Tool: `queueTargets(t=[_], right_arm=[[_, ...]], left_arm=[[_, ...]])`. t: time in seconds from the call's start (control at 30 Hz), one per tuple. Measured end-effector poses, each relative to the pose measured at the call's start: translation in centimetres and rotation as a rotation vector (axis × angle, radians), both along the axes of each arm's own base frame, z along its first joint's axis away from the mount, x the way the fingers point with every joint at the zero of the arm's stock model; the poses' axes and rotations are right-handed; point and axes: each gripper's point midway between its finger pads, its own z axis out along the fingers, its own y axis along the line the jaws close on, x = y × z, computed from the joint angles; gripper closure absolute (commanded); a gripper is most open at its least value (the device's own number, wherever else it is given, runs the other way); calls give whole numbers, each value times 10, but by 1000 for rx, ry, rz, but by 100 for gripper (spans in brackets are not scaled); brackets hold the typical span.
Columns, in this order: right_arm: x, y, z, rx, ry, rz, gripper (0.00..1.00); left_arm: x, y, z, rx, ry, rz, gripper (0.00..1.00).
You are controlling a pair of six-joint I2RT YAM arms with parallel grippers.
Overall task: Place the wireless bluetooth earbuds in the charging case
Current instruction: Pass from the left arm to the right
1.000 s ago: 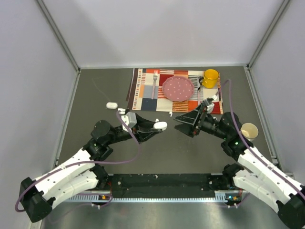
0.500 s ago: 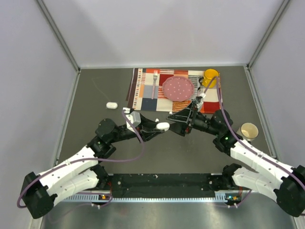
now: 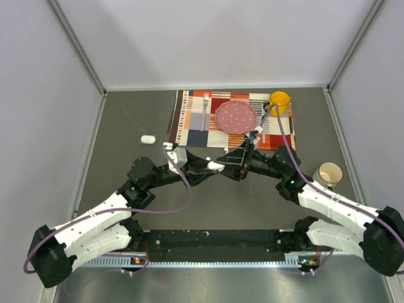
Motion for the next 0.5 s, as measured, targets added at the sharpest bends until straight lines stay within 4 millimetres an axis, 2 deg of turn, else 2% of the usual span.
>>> queueTargets(t=[0.1, 0.17, 0.23, 0.33, 0.43, 0.5], right_arm=[[0, 0, -1, 9, 22, 0, 60], [0, 0, 0, 14, 21, 0, 54], [1, 0, 1, 18, 22, -1, 40], [-1, 0, 2, 25, 28, 6, 38], [-4, 1, 2, 26, 27, 17, 43], [-4, 1, 2, 26, 29, 19, 54]], left_arm=[[1, 0, 3, -8, -12, 4, 100], [1, 1, 4, -12, -15, 7, 100], [2, 1, 5, -14, -16, 11, 100], [3, 1, 3, -12, -12, 19, 100], [5, 1, 2, -12, -9, 29, 100], [6, 2, 3, -13, -8, 36, 100]])
